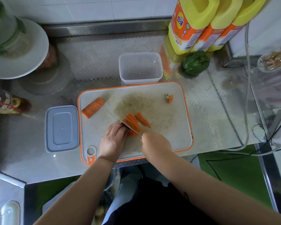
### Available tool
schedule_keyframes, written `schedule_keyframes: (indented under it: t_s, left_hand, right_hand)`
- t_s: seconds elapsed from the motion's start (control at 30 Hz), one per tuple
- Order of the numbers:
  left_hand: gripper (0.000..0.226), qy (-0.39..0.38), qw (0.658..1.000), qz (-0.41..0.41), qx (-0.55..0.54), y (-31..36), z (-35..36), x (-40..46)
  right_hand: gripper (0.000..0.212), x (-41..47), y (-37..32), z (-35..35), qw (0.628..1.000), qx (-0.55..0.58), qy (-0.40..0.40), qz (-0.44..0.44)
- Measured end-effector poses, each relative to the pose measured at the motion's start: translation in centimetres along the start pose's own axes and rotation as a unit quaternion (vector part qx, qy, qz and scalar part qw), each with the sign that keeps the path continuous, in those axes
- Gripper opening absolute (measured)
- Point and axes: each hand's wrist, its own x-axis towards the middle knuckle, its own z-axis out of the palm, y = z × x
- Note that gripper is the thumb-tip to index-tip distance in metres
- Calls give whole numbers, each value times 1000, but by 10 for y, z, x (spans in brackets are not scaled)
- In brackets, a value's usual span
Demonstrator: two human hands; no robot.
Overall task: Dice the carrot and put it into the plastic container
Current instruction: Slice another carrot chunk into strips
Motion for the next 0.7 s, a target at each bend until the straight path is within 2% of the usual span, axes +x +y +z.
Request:
schedule_keyframes:
  t_s: [0.17,0.4,0.53,0.7]
  left_hand:
    - [15,0,1000,-5,-1,-1,2,-1]
    - [16,-9,1000,-4,7,-2,2,-2]
    - [14,-5,1000,2,4,-3,0,-2]
    - [18,-11,1000,9,2,-5,-2,-7]
  right_hand:
    - [26,6,-7,-7,999,-22,-24,8]
    - [19,6,-5,1,1000,12,-7,9]
    - [13,14,3,2,998,57,-25,22]
    - [29,20,10,2,997,73,-26,8]
